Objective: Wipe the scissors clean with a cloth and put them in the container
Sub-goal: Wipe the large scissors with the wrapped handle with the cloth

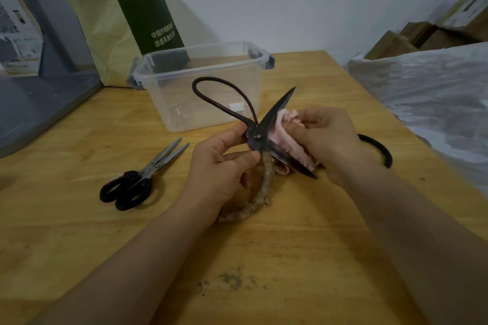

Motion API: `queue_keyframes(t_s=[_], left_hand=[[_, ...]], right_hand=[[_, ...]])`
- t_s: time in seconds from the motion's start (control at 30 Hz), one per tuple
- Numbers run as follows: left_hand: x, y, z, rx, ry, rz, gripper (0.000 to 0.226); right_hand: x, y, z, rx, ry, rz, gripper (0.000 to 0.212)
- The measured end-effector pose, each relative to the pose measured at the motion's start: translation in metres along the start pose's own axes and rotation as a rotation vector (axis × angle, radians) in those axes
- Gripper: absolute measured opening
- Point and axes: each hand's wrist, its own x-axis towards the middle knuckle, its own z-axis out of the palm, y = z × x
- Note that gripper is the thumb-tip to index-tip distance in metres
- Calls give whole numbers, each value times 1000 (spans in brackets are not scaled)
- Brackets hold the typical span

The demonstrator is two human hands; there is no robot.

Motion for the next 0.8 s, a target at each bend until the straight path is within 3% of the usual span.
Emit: queue_keyframes(t_s=[0.27,0.43,0.63,0.8], left_hand=[[-2,2,2,10,44,5,49],[1,1,-2,-46,82,-44,45],[2,-1,-4,-42,96,-56,51],[2,3,-4,-109,121,-46,45]], right_hand=[[-6,-2,0,111,-231,114,6],[-1,-1,-19,-136,-376,123,19],[-7,-4,-7,-41,-362,96,9],[0,0,-11,-122,-323,62,6]])
